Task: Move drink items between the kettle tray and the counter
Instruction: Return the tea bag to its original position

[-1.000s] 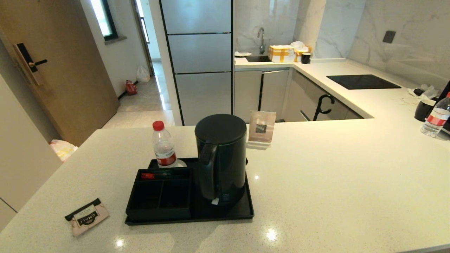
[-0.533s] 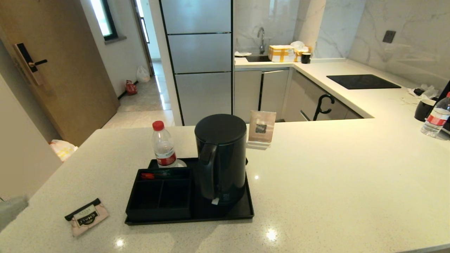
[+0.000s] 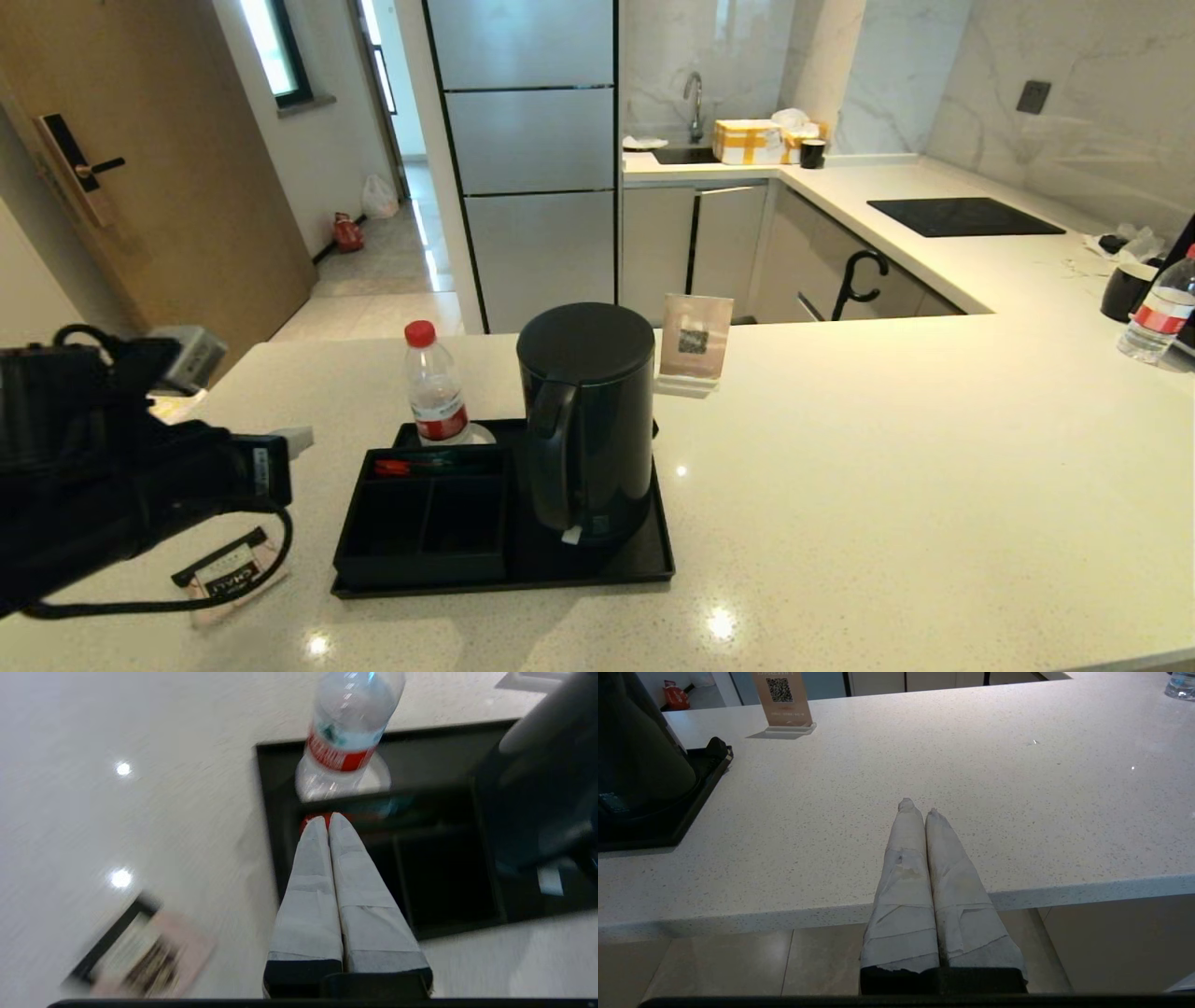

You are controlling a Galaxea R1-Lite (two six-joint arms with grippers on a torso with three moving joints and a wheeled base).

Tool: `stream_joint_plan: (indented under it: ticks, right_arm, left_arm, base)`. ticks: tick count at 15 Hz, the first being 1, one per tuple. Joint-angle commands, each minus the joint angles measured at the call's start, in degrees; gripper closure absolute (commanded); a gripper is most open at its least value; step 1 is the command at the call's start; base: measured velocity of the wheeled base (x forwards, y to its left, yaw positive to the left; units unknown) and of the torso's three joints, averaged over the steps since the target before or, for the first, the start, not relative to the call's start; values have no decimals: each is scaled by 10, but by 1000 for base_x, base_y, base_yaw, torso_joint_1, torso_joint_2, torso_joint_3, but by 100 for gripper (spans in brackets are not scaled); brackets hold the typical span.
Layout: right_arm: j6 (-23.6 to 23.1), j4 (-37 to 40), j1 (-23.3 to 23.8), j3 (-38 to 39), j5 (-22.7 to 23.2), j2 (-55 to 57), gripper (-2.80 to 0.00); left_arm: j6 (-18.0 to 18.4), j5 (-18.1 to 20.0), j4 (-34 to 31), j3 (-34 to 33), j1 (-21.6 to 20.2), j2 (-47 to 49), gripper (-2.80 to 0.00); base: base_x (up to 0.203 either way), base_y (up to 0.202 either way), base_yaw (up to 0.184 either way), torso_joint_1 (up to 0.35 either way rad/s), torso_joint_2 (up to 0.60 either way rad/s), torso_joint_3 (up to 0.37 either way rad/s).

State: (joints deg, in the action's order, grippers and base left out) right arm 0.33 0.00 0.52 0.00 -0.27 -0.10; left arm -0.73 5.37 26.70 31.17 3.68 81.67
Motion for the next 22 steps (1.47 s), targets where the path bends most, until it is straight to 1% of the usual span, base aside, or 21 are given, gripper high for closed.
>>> stream_joint_plan:
  ticks: [1, 3, 5, 8, 10, 11, 15, 16, 17, 18, 19, 20, 21, 22]
  right_arm:
    - [0, 0, 0, 0, 0, 1, 0]
    - [0, 0, 0, 0, 0, 1, 0]
    - [0, 0, 0, 0, 0, 1, 0]
    - [0, 0, 0, 0, 0, 1, 0]
    - [0, -1, 0, 0, 0, 1, 0]
    - [0, -1, 0, 0, 0, 1, 0]
    - [0, 0, 0, 0, 0, 1, 0]
    - [0, 0, 0, 0, 0, 1, 0]
    - [0, 0, 0, 0, 0, 1, 0]
    - [0, 0, 0, 0, 0, 1, 0]
    - [0, 0, 0, 0, 0, 1, 0]
    - [0, 0, 0, 0, 0, 1, 0]
    - [0, -1, 0, 0, 0, 1, 0]
    - [0, 0, 0, 0, 0, 1, 0]
  left_arm:
    - [-1, 5, 110, 4, 20, 119, 0]
    - [0, 7, 128, 20, 34, 151, 0]
    - [-1, 9, 127, 31, 35, 165, 0]
    - [-4, 9, 126, 25, 33, 158, 0]
    - [-12, -1, 123, 17, 30, 149, 0]
    - [-23, -16, 122, 11, 30, 141, 0]
    - [-25, -18, 120, 10, 30, 140, 0]
    - [-33, -37, 98, 7, 30, 126, 0]
    - [-49, -67, 63, 7, 31, 98, 0]
    - [-74, -119, 8, 7, 31, 75, 0]
    - [-103, -143, -11, 14, 30, 71, 0]
    - [-134, -176, -35, 24, 30, 83, 0]
    - [-155, -207, -62, 37, 30, 89, -278]
    - [-191, -254, -100, 59, 31, 93, -280]
  base:
    - [0, 0, 0, 0, 0, 0]
    - [0, 0, 0, 0, 0, 0]
    - [0, 0, 0, 0, 0, 0]
    - [0, 0, 0, 0, 0, 0]
    - [0, 0, 0, 0, 0, 0]
    - [0, 0, 0, 0, 0, 0]
    - [0, 0, 0, 0, 0, 0]
    - [0, 0, 0, 0, 0, 0]
    - [0, 0, 0, 0, 0, 0]
    - [0, 0, 0, 0, 0, 0]
    - [0, 0, 0, 0, 0, 0]
    - [0, 0, 0, 0, 0, 0]
    - [0, 0, 0, 0, 0, 0]
    - [0, 0, 0, 0, 0, 0]
